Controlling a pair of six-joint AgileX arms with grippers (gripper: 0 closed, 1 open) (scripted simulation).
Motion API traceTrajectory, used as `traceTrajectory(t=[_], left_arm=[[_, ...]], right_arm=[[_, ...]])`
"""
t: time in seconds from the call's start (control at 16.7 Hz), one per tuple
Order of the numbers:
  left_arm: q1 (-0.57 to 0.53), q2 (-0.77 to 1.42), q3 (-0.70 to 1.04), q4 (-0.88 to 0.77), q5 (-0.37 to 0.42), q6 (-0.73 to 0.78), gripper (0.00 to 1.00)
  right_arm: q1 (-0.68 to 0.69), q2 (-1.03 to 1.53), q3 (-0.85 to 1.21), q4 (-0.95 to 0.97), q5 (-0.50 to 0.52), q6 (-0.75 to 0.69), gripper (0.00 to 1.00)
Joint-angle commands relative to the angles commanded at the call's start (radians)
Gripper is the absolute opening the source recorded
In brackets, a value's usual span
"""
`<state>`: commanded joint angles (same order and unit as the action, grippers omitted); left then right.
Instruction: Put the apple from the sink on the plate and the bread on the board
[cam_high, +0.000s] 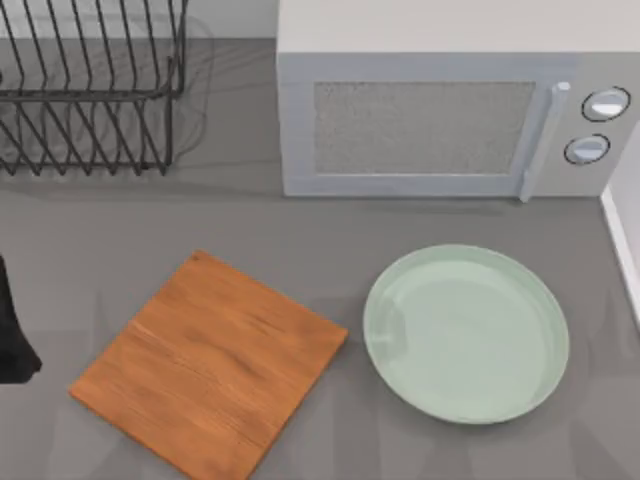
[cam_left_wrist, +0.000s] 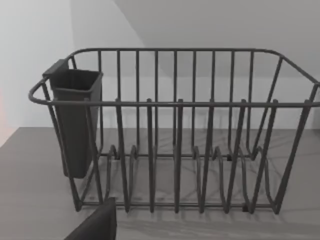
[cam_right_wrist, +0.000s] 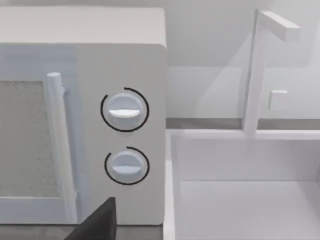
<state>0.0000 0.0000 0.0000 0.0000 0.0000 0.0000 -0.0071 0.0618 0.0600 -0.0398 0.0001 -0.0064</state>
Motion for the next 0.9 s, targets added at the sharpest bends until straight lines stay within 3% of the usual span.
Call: traceTrajectory(t=[0.36, 0.9], left_arm=[[0.0, 0.0, 0.0, 0.0, 0.0, 0.0, 1.0], [0.0, 0.0, 0.0, 0.0, 0.0, 0.0, 1.0]], right_arm=[[-0.04, 0.404, 0.347, -0.224, 0.001, -0.036, 1.0], [-0.125, 1.378, 1.101, -0.702, 0.002, -0.113, 1.0]])
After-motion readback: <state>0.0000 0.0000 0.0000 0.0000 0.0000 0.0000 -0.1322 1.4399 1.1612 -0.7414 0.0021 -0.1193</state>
